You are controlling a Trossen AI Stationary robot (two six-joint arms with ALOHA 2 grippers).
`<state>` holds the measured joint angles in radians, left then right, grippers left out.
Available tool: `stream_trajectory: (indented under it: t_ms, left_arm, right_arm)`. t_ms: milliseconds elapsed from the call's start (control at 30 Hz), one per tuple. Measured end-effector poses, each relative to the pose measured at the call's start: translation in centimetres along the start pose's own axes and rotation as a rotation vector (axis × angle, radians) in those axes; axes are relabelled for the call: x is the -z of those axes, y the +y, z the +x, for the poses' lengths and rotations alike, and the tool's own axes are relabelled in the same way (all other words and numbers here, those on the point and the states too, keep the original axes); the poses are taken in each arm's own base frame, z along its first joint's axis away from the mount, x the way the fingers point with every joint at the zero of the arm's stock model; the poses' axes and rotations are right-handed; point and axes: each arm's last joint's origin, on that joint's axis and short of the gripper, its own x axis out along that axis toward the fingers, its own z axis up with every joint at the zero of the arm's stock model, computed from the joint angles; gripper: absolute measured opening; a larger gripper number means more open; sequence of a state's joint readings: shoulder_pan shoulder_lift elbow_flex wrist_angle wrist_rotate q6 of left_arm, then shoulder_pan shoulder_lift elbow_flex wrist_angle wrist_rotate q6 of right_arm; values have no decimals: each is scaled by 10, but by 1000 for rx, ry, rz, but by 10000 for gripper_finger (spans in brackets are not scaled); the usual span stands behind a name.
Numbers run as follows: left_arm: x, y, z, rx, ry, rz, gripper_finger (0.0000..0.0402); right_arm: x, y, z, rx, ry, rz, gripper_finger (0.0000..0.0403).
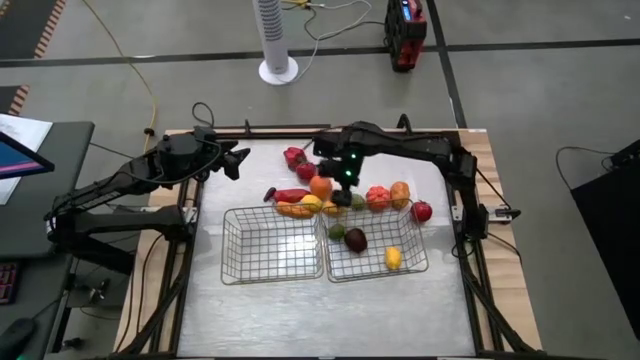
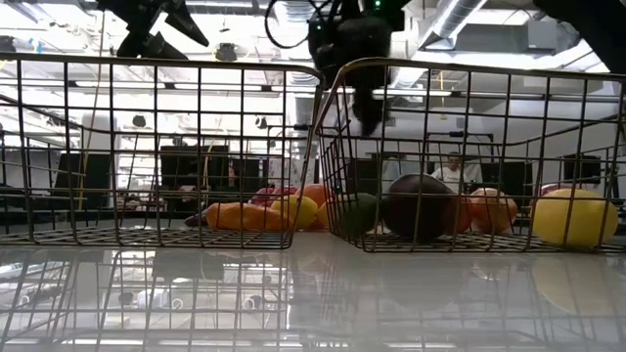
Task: Sort produce into baskets
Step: Put the orange into the right wire basket
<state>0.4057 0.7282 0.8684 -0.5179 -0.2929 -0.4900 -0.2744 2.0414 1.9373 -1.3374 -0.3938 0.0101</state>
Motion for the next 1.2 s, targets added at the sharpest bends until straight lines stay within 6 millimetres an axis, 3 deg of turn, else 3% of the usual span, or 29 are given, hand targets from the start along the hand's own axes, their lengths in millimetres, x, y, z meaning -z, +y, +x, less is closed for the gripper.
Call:
stream_trajectory:
  t_ms: [200,300,500,800,1000,1200]
  left_arm:
    - [0,-1,-1,25,10,-3,256]
    - [1,-1,-1,47,22,-4,256]
    - [1,-1,-1,48,23,0,256]
    - [2,0,-1,42,34,31,256]
    - [2,0,-1,41,36,34,256]
    - [2,0,-1,41,36,34,256]
  right_arm:
    - [-26,-10,-8,163,-275,-33,332]
    - [-38,-17,0,241,-347,-67,332]
    - [-50,-38,43,286,-284,-82,353]
    - [-53,-68,81,379,-176,-1,376]
    - [-54,-71,86,354,-160,-13,361]
    - [-49,-71,71,355,-164,7,329]
